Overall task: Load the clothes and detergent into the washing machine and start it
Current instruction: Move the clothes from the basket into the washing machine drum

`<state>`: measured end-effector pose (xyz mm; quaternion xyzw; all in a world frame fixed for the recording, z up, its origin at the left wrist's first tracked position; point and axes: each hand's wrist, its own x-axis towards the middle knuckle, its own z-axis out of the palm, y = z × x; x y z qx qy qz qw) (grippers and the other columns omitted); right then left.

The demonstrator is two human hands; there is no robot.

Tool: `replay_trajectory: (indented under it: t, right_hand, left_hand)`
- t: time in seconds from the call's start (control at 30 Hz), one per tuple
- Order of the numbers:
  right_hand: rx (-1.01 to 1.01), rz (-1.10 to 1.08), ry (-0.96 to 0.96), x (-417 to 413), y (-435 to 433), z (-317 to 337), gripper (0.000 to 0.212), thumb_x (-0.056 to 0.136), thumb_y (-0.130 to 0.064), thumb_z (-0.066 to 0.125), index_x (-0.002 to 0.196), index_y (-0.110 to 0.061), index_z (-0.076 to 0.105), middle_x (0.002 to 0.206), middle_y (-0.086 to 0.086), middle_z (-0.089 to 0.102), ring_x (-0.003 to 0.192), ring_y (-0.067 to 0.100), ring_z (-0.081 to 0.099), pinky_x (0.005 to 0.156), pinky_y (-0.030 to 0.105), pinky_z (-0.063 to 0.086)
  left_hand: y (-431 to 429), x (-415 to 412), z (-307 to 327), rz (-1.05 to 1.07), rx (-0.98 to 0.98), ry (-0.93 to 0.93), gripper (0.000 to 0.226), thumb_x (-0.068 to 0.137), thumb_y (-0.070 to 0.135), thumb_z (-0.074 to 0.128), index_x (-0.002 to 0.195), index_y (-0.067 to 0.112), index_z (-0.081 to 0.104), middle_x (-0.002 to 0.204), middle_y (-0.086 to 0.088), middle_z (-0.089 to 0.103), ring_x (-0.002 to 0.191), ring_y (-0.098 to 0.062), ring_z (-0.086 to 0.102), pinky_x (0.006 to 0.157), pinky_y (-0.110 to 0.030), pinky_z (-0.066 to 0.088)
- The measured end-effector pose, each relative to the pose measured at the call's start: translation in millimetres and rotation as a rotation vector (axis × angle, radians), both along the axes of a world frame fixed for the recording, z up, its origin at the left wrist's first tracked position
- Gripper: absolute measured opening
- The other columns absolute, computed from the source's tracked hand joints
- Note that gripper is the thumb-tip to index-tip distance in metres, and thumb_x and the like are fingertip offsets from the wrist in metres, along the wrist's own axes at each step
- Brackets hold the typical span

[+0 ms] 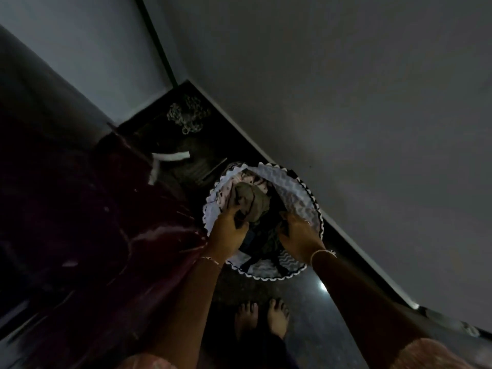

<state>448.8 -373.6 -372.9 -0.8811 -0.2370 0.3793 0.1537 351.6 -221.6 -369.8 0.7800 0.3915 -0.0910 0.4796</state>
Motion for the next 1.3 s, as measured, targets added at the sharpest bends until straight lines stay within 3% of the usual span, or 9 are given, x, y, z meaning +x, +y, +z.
replay_trajectory:
  t: [0.2,0.4,0.47,0.53,0.67,0.8,1.0,1.17,1.3]
  right_hand:
    - [0.016,-0.031,0.118,22,42,-106,0.043,0.092,-0.023,0.054,0.132,-0.009,0.052,0.132,0.015,0.055,0.122,0.033,0.053,0.098,0.039,0.046]
    - [0.064,-0.010,0.094,33,87,-192,0.085,0.087,-0.030,0.065,0.152,-0.013,0.013,0.155,0.019,0.016,0.135,0.043,0.035,0.103,0.046,0.041]
    - [0.107,-0.043,0.108,31,98,-213,0.097,0.084,-0.037,0.068,0.154,-0.017,0.003,0.160,0.013,0.002,0.144,0.040,0.018,0.110,0.048,0.036]
    - [0.094,-0.033,0.088,30,106,-231,0.103,0.082,-0.042,0.068,0.154,-0.016,-0.002,0.161,0.008,-0.006,0.148,0.035,0.004,0.115,0.046,0.027]
    - [0.060,-0.167,0.071,33,111,-240,0.096,0.077,-0.035,0.075,0.149,-0.003,0.020,0.154,0.018,0.021,0.142,0.036,0.023,0.115,0.041,0.027]
    - [0.074,-0.325,-0.004,39,113,-224,0.040,0.092,-0.022,0.058,0.127,-0.003,0.054,0.128,0.018,0.058,0.117,0.036,0.056,0.094,0.039,0.046]
    - [0.009,-0.506,0.048,34,114,-223,0.038,0.083,-0.028,0.067,0.110,0.000,0.065,0.115,0.021,0.065,0.105,0.038,0.062,0.082,0.039,0.052]
    - [0.050,-0.497,0.008,30,113,-223,0.040,0.083,-0.027,0.067,0.110,0.003,0.064,0.115,0.024,0.063,0.107,0.040,0.061,0.084,0.040,0.051]
    - [0.163,-0.584,-0.022,36,108,-211,0.024,0.081,-0.026,0.067,0.070,-0.006,0.060,0.083,0.018,0.065,0.087,0.035,0.064,0.067,0.033,0.043]
  left_hand:
    - [15,24,-108,0.050,-0.127,0.067,0.026,0.092,0.005,0.058,0.116,0.002,0.066,0.125,-0.016,0.063,0.119,-0.029,0.056,0.091,-0.021,0.042]
    - [26,36,-170,0.022,-0.065,0.059,0.024,0.091,-0.003,0.054,0.110,-0.002,0.068,0.118,-0.015,0.065,0.113,-0.028,0.056,0.087,-0.013,0.038]
    - [30,39,-179,0.044,-0.036,0.028,0.023,0.090,-0.004,0.054,0.108,-0.003,0.068,0.112,-0.012,0.065,0.107,-0.026,0.057,0.080,-0.006,0.037]
    - [32,41,-185,0.062,-0.004,0.002,0.029,0.088,-0.004,0.054,0.114,0.001,0.066,0.118,-0.013,0.064,0.112,-0.025,0.056,0.085,-0.011,0.037]
    - [28,42,-186,0.172,-0.045,-0.061,0.038,0.083,-0.010,0.052,0.118,0.003,0.062,0.124,-0.012,0.061,0.115,-0.021,0.054,0.091,-0.020,0.039]
    - [24,34,-186,0.356,-0.102,-0.076,0.030,0.086,-0.006,0.058,0.113,0.003,0.064,0.116,-0.013,0.065,0.109,-0.020,0.059,0.079,-0.013,0.041]
    - [14,25,-190,0.460,-0.186,-0.040,0.023,0.087,-0.001,0.060,0.110,0.001,0.064,0.114,-0.017,0.066,0.109,-0.025,0.061,0.087,-0.024,0.044]
    - [3,23,-187,0.429,-0.212,-0.104,0.027,0.086,-0.005,0.058,0.112,0.000,0.063,0.116,-0.016,0.065,0.110,-0.023,0.059,0.096,-0.028,0.045]
    - [2,21,-182,0.459,-0.252,-0.155,0.028,0.073,0.015,0.068,0.100,0.017,0.061,0.111,-0.008,0.065,0.110,-0.023,0.060,0.101,-0.040,0.047]
